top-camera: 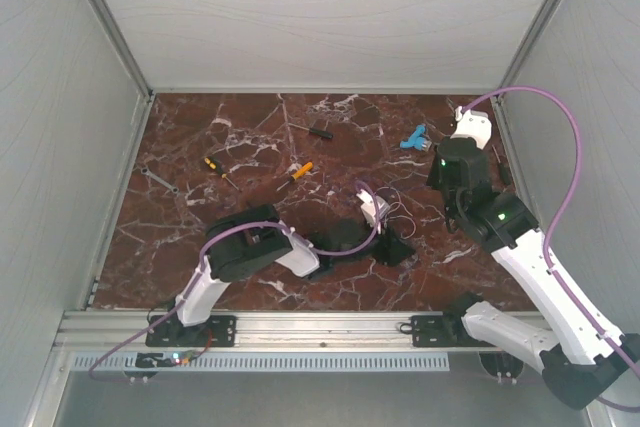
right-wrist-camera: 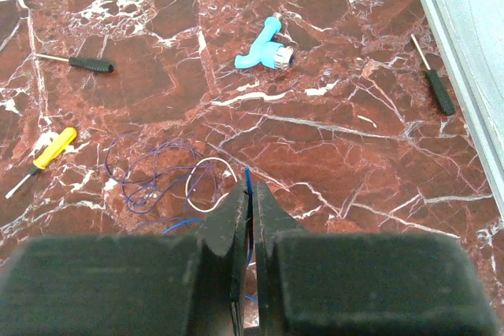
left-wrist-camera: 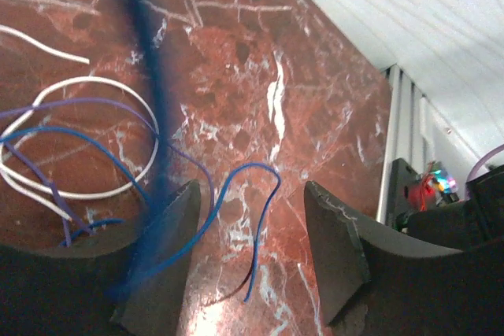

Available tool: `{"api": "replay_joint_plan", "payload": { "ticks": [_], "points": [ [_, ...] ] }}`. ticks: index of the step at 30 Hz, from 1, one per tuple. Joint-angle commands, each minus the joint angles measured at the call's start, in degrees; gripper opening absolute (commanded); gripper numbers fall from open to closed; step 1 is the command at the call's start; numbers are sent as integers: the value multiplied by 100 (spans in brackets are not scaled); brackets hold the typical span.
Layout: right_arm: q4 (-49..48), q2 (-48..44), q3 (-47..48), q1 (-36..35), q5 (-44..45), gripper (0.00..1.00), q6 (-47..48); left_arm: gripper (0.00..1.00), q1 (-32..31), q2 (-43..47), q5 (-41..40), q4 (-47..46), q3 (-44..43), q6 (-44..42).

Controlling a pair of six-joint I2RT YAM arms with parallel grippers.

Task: Zip-tie the wires
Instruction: Place the cable at the center of the board.

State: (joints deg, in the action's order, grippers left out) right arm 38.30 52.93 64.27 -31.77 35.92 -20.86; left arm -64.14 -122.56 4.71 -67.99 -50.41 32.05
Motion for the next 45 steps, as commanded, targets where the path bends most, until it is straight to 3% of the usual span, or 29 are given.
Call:
{"api": "replay_joint_plan", "payload": {
  "ticks": [1, 5, 7, 8, 21, 28, 36, 45],
  "points": [
    [-193, -136, -69, 74, 5, 0, 9, 62, -130, 176, -220, 440, -164, -328],
    [-236, -201, -145, 96, 2, 0, 60, 81, -249, 384, -364, 890, -119, -505],
    [-240, -213, -160, 111, 16, 0, 65, 98, -309, 504, -466, 1116, -118, -564],
    [-236, -219, -167, 117, 20, 0, 72, 100, -336, 569, -517, 1204, -110, -582],
    [-306, -264, -195, 136, -172, 0, 176, 100, -512, 1650, -1000, 1847, 402, -485],
    [-431, -70, -132, 145, -341, 0, 193, 100, -512, 2705, -2127, 3147, 859, -481],
    [-745, 270, -93, 167, -565, 0, 144, 100, -488, 3883, -2926, 3912, 1757, -442],
    [-1137, 869, -20, 239, -802, 0, 222, 100, 34, 5224, -3107, 4429, 2748, -211]
  ]
}}
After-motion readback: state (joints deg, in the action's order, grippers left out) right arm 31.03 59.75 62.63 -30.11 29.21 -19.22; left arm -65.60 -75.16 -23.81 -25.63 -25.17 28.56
